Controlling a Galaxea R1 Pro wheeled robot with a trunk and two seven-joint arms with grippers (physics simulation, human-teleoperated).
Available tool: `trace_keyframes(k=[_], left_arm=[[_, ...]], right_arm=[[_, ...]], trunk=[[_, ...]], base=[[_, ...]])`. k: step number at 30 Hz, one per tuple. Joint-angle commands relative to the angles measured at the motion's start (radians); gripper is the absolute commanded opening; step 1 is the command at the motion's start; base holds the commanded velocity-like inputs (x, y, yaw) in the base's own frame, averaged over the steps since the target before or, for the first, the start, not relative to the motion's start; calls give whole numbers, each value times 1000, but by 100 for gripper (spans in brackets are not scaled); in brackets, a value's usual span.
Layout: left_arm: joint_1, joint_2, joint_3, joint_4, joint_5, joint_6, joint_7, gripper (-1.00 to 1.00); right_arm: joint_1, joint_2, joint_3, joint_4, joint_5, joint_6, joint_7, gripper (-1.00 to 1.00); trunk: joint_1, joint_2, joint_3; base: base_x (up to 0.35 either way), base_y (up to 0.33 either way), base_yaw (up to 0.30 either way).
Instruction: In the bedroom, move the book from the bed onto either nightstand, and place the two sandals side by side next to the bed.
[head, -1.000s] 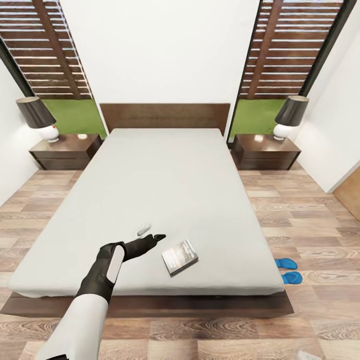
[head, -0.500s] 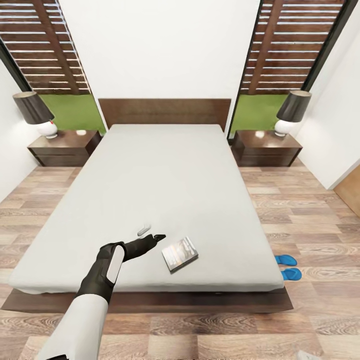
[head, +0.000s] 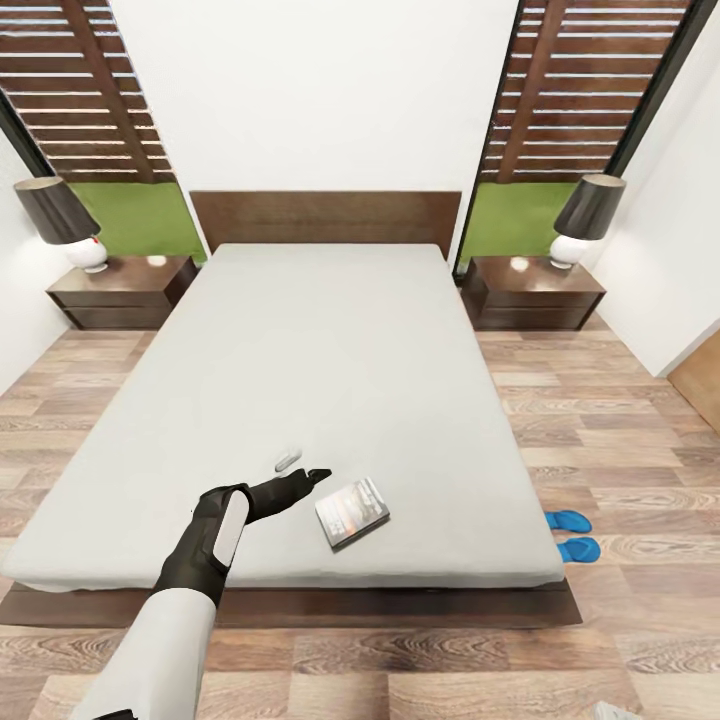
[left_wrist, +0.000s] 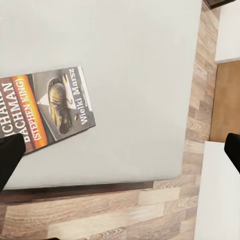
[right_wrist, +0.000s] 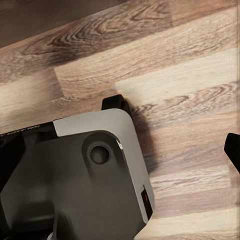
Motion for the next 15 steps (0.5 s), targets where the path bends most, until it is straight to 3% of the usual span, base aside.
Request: trace_keyframes(k=[1, 10, 15], left_arm=[[-1, -1, 5, -1, 1, 8, -3, 100], [-1, -1, 5, -1, 1, 8, -3, 100], [-1, -1, 5, -1, 1, 8, -3, 100]], right_arm=[[-2, 0, 8, 4, -9, -4, 7, 100], [-2, 0, 8, 4, -9, -4, 7, 100], [-2, 0, 8, 4, -9, -4, 7, 100]], trunk=[[1, -2, -2], [1, -2, -2], [1, -2, -2]], base=[[49, -46, 0], [14, -12, 0], [113, 0, 0]])
